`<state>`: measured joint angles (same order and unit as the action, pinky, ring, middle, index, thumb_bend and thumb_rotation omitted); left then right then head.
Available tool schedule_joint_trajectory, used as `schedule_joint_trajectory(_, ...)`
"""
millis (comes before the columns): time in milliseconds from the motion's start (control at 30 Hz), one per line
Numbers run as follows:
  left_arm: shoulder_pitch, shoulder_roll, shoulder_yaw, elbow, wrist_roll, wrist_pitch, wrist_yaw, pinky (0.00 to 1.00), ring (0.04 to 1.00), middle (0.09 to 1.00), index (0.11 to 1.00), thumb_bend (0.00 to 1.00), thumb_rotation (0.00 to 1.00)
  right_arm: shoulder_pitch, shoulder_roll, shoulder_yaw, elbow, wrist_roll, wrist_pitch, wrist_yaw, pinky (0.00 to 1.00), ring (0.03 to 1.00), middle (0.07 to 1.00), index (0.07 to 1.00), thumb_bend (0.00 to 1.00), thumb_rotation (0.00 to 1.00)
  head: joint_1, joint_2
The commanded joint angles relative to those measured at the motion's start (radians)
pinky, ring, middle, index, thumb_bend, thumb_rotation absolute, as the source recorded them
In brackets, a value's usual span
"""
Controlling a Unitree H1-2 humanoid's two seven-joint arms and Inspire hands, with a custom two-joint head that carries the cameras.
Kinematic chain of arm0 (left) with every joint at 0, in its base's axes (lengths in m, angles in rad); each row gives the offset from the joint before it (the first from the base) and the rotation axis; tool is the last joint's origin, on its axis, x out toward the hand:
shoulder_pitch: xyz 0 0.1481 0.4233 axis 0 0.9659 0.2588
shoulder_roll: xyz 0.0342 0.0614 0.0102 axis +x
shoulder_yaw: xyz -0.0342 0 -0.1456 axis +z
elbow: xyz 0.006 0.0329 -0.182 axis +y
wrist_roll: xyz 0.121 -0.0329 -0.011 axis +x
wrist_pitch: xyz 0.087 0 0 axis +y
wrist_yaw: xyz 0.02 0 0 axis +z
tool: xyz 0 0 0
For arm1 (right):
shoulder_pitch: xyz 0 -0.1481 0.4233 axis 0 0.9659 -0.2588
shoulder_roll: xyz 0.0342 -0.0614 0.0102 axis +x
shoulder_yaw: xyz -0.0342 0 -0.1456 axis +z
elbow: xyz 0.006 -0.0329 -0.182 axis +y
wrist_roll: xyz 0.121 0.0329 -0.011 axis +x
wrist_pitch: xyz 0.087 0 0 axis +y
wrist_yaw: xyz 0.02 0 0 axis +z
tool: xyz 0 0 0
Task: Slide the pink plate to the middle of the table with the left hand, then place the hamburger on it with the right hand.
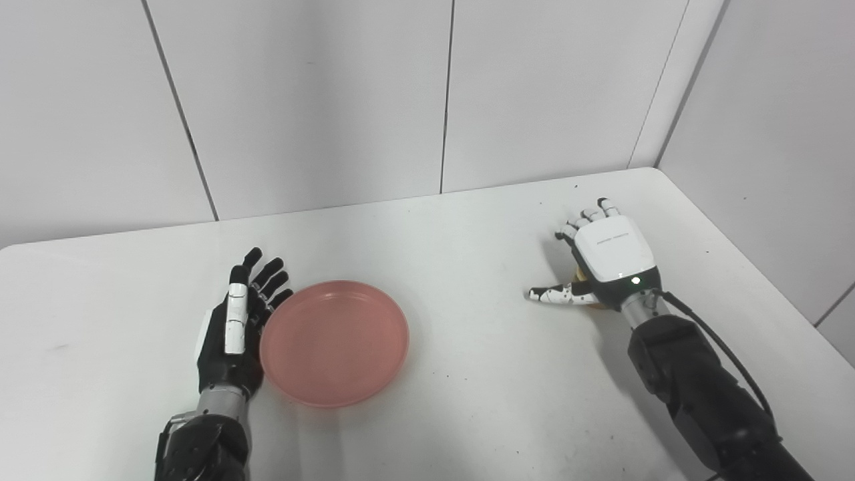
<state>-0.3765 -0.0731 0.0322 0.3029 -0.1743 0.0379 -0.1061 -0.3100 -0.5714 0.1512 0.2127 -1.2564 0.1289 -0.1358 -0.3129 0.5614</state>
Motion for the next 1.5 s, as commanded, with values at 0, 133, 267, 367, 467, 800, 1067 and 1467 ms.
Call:
schedule_joint_trajectory(0,0.0,0.012,0.008,0.005,-0.015,0.039,-0.002,0.85,0.9,0.888,0.93,0.82,0.88,-0.023,-0.03,-0.001,-0.003,-0.004,0.036,-0.032,0.91,0.82,0.764,0.684,0.76,0.92,0.001,0.001)
schedule_joint_trajectory(133,-0.001,0.012,0.008,0.004,-0.018,0.048,-0.005,0.86,0.904,0.893,0.931,0.81,0.88,-0.016,-0.028,-0.007,0.017,0.035,0.046,-0.023,0.92,0.819,0.763,0.69,0.75,0.93,0.001,0.001)
schedule_joint_trajectory(267,-0.003,0.017,0.005,0.014,-0.017,0.038,-0.009,0.85,0.903,0.896,0.929,0.81,0.89,-0.004,-0.017,-0.046,0.034,0.149,0.026,-0.036,0.83,0.795,0.753,0.688,0.75,0.85,0.005,0.003)
schedule_joint_trajectory(367,-0.006,0.018,0.009,0.019,-0.024,0.043,-0.011,0.86,0.902,0.896,0.93,0.82,0.88,0.001,-0.011,-0.073,0.055,0.249,-0.016,-0.064,0.74,0.753,0.734,0.682,0.73,0.8,0.006,0.003)
schedule_joint_trajectory(467,-0.006,0.02,0.011,0.015,-0.025,0.055,-0.013,0.87,0.906,0.895,0.933,0.82,0.87,-0.005,-0.014,-0.077,0.11,0.313,-0.069,-0.137,0.64,0.695,0.704,0.668,0.71,0.76,0.008,0.001)
schedule_joint_trajectory(800,-0.012,0.028,0.014,0.009,-0.035,0.076,-0.031,0.89,0.912,0.899,0.938,0.82,0.86,-0.064,-0.017,-0.067,0.289,0.431,-0.172,-0.294,0.51,0.602,0.629,0.609,0.68,0.7,0.013,0.004)
schedule_joint_trajectory(1067,-0.015,0.033,0.013,0.012,-0.028,0.083,-0.036,0.9,0.913,0.9,0.942,0.82,0.87,-0.092,-0.025,-0.05,0.407,0.507,-0.275,-0.352,0.23,0.277,0.343,0.38,0.65,0.73,0.017,0.005)
schedule_joint_trajectory(1467,-0.004,0.028,0.011,-0.002,-0.033,0.097,-0.033,0.89,0.913,0.901,0.933,0.8,0.87,-0.063,-0.018,-0.05,0.272,0.548,-0.334,-0.365,0.14,0.182,0.237,0.269,0.62,0.62,0.026,-0.001)
